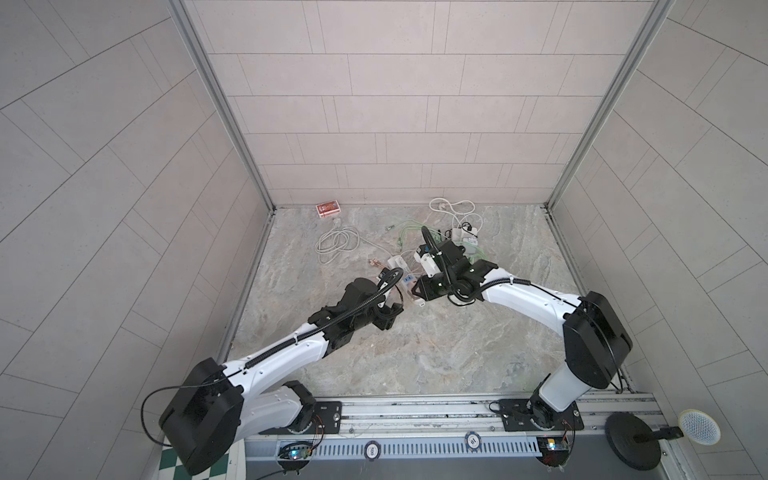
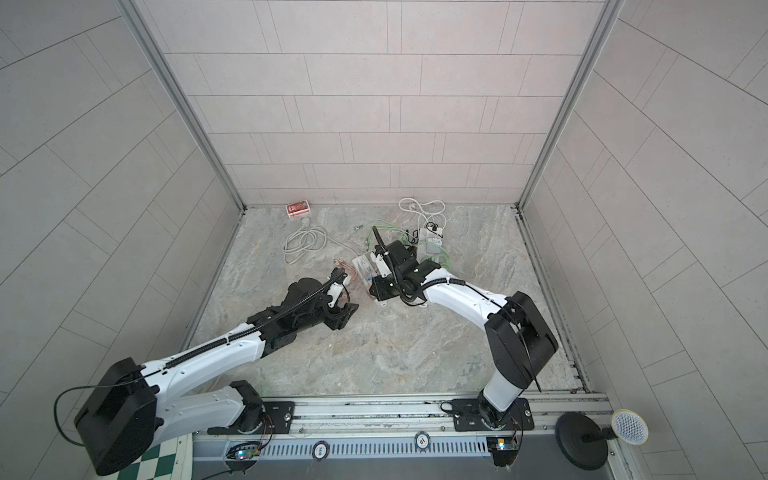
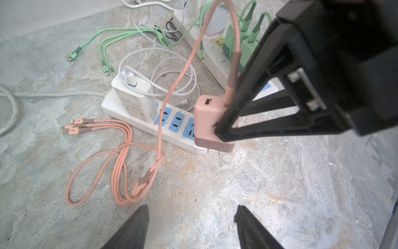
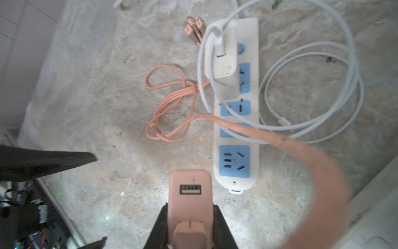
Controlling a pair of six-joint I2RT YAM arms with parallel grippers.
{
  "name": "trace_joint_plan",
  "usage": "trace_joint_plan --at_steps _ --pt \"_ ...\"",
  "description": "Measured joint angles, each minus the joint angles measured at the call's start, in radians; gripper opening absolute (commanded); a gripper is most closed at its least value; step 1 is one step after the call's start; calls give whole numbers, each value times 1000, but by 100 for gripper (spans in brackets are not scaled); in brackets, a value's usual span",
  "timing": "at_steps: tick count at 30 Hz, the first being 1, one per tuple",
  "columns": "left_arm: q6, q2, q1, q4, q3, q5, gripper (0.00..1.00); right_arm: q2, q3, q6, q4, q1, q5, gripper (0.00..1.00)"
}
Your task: Insert the plug
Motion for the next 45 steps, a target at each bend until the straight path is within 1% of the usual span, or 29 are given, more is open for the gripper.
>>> trace_joint_plan --at_steps 6,12,17,22,31,38,45 --pt "-36 1 -1 1 -22 -5 69 97 49 -39 -38 -3 57 0" --pt "-55 65 -1 21 -23 -41 63 98 65 -57 -39 -1 116 0" --pt "-71 138 -1 -15 -4 -68 61 98 57 -61 -16 -3 141 0" --pt "-87 144 -2 -29 21 -69 61 97 29 -60 47 -3 141 0" --pt "-113 74 -2 -31 19 -91 61 82 -15 -60 121 -3 132 0" --pt "-130 2 -2 -22 -16 -122 61 80 -38 -57 151 -3 130 0" --pt "-133 -43 -2 19 -56 -140 61 12 -70 -56 157 -2 128 0"
